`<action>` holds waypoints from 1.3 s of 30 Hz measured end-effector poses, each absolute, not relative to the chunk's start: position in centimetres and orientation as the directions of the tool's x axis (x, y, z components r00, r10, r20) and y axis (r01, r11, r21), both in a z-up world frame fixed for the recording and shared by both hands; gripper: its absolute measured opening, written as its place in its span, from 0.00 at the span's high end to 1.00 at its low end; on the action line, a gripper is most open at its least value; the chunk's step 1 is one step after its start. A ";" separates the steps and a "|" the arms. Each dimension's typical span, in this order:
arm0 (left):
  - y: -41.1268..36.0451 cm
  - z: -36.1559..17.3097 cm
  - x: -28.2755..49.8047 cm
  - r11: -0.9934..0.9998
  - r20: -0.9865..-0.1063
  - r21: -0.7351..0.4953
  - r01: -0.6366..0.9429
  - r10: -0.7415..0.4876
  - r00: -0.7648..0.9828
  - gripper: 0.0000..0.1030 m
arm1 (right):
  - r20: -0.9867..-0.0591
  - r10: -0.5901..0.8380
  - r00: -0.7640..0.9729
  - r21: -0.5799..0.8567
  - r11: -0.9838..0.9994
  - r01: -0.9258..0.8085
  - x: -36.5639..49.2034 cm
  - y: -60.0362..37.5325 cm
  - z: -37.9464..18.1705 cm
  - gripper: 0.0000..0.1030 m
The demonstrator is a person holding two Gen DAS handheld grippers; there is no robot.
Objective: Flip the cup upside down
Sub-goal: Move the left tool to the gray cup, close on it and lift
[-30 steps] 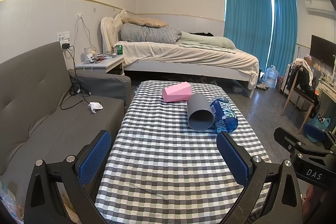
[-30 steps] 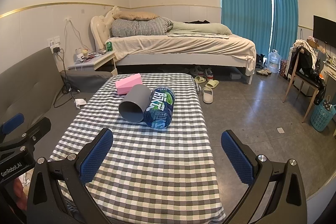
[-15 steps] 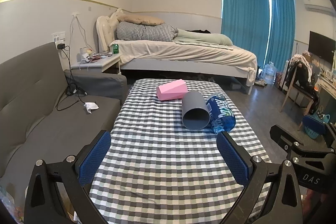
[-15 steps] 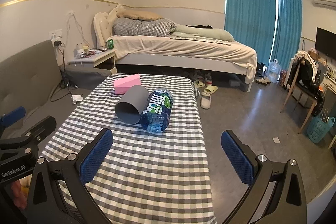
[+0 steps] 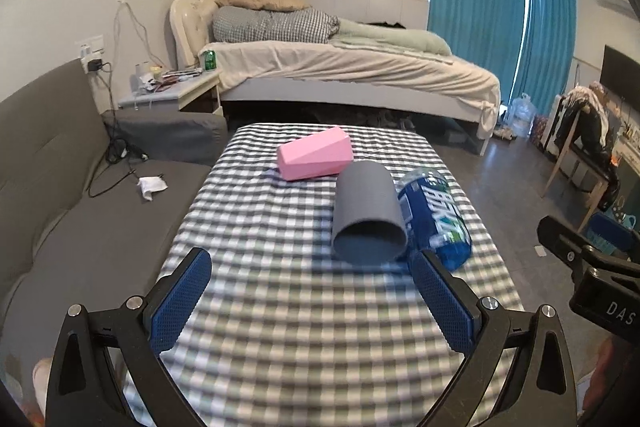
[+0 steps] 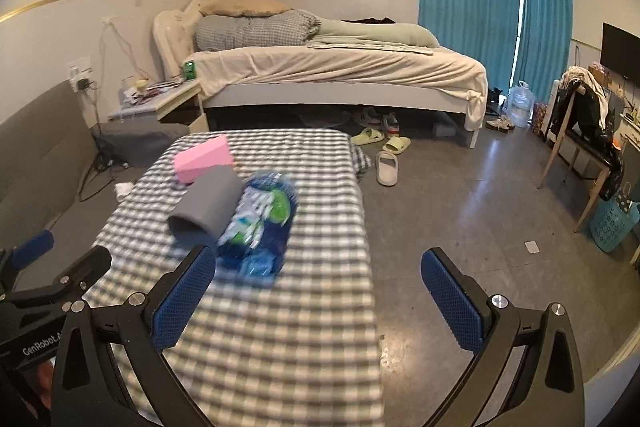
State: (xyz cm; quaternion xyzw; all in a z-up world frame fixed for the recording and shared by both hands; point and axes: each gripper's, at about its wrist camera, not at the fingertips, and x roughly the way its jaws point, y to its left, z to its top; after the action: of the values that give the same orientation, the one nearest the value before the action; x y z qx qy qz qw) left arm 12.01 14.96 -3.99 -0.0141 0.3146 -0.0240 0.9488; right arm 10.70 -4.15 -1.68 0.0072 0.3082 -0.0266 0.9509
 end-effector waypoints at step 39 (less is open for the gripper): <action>13.2 -10.2 17.0 0.962 -0.783 -0.232 0.146 -0.273 0.559 0.27 | -0.706 -0.041 0.707 0.095 0.984 0.152 15.9 -6.8 -5.7 0.00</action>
State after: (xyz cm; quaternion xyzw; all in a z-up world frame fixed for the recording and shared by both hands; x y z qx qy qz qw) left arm 16.97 13.21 -10.16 -0.0702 0.4544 -0.1191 0.8800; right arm 15.90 -6.83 -5.71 0.0733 0.3793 -0.0524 0.9209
